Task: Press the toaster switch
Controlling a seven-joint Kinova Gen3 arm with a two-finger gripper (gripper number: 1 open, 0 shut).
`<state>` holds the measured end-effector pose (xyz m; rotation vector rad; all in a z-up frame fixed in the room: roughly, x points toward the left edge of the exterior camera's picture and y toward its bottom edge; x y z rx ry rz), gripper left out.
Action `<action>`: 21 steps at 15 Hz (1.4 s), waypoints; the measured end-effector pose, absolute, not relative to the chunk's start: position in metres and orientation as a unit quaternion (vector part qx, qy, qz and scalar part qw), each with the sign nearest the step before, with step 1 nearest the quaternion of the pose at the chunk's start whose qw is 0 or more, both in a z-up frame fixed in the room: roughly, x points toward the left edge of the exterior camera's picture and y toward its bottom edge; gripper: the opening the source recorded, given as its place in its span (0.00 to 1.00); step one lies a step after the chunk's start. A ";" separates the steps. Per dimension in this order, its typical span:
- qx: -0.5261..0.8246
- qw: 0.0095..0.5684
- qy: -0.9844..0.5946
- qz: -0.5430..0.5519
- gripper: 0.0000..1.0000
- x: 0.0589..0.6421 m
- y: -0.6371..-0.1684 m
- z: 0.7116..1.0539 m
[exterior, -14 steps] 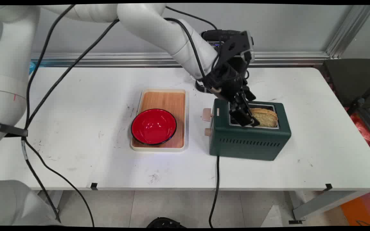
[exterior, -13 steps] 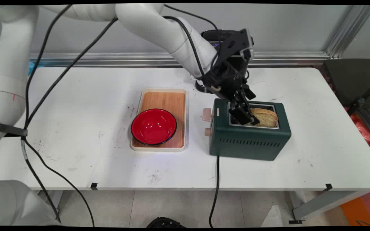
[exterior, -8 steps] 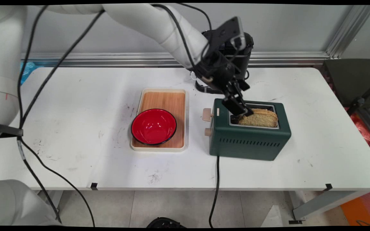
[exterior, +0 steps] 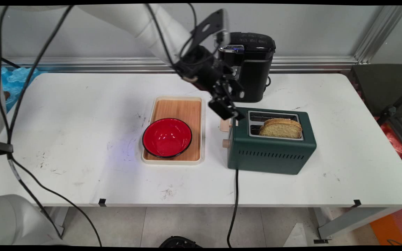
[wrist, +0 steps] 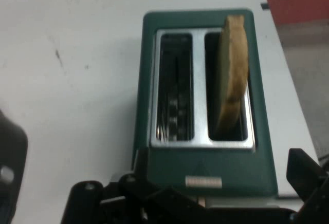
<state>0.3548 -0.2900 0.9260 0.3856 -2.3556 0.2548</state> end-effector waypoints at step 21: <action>0.146 0.316 -0.933 0.088 0.00 0.418 -0.281 0.938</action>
